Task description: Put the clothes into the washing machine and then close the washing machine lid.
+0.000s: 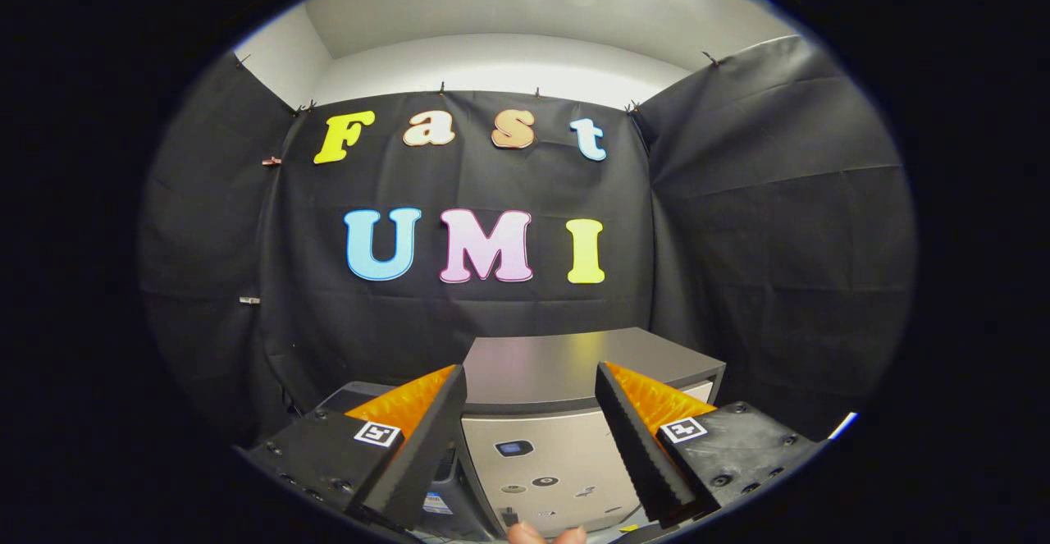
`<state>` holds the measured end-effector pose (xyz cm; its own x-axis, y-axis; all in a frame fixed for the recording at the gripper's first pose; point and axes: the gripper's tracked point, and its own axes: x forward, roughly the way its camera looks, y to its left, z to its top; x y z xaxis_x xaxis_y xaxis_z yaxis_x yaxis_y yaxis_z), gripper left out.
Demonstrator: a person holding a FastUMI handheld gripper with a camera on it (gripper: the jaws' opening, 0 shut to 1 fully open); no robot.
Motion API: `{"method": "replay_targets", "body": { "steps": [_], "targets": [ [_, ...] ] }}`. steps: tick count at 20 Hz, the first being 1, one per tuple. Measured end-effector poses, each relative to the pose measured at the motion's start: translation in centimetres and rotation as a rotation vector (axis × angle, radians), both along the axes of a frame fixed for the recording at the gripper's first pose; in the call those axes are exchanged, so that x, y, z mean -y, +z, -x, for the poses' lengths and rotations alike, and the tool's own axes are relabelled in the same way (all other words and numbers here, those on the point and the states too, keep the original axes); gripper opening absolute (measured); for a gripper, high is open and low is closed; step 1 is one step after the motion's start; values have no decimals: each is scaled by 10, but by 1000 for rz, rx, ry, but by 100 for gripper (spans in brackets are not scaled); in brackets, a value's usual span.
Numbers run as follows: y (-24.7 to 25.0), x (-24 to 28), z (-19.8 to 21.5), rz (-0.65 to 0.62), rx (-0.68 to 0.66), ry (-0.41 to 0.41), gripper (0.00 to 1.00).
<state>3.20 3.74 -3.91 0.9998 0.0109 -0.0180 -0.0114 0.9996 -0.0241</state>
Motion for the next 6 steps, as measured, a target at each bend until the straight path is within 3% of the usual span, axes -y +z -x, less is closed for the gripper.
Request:
{"method": "replay_targets", "body": {
  "steps": [6],
  "targets": [
    [-3, -5, 1, 2, -8, 11, 99]
  ]
}}
